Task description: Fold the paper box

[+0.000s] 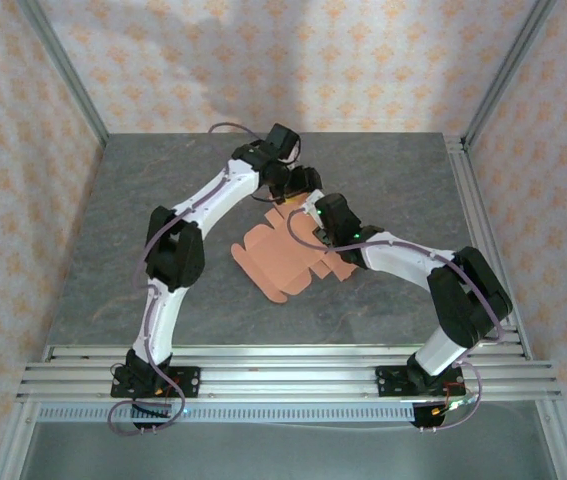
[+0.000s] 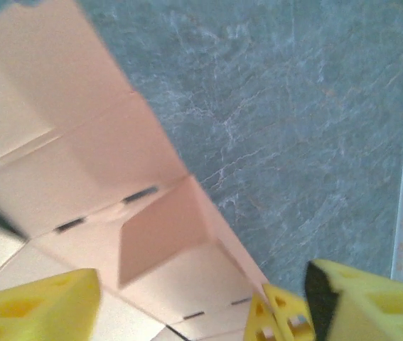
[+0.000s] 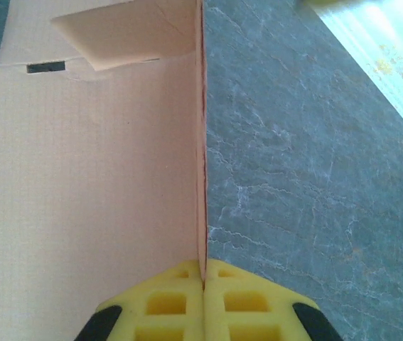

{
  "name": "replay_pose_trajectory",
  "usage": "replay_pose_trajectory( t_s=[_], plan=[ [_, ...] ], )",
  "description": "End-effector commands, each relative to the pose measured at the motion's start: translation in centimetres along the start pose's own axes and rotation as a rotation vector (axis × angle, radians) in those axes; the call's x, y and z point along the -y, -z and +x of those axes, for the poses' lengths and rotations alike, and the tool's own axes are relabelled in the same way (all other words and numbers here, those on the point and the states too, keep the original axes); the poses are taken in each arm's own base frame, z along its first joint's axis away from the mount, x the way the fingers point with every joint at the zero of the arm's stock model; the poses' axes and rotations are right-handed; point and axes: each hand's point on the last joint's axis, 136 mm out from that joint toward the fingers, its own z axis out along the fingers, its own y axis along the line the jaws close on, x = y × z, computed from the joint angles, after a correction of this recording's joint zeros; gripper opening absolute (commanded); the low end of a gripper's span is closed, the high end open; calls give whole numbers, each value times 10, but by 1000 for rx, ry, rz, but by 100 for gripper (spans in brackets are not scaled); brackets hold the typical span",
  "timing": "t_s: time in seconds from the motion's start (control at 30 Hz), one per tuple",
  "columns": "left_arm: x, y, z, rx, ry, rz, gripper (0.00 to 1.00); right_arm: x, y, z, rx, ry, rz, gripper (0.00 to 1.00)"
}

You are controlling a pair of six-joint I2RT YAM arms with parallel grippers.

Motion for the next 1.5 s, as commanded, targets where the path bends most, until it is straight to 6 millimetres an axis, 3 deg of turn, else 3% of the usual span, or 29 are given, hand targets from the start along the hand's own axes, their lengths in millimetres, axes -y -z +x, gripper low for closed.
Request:
replay_pose_trajectory(
  t_s=[0.0,0.1,0.13,0.17,0.3,0.47,0.57,0.63,1.0,1.47],
  plan=[
    [-5,46,-6,99,-68,-54,89,9,-2,-9,30,-84,6,0],
    [-27,55,-9,133,-53,-52,93,11,-1,-10,42,-114,-13,0],
    [-39,50,-7,129,-41,-54,93,11,-1,-10,46,-128,-21,0],
    [-40,60,-9,155,-43,-29,93,12,-1,-10,50,-139,-32,0],
    [-66,55,-7,138,-38,19,94,7,1,-8,51,-176,-106,0],
    [-98,45,-12,121,-59,6,87,6,1,-3,54,-224,-140,0],
    [-91,37,-9,48,-90,96,87,5,2,-2,57,-239,-153,0],
    [-102,20,-5,-4,-109,67,89,5,3,-3,60,-246,-160,0],
    [-95,-14,-14,-38,-84,159,92,7,8,-6,60,-258,-168,0],
    [-67,-23,-7,-92,-77,272,92,7,5,-8,36,-222,-165,0]
  ],
)
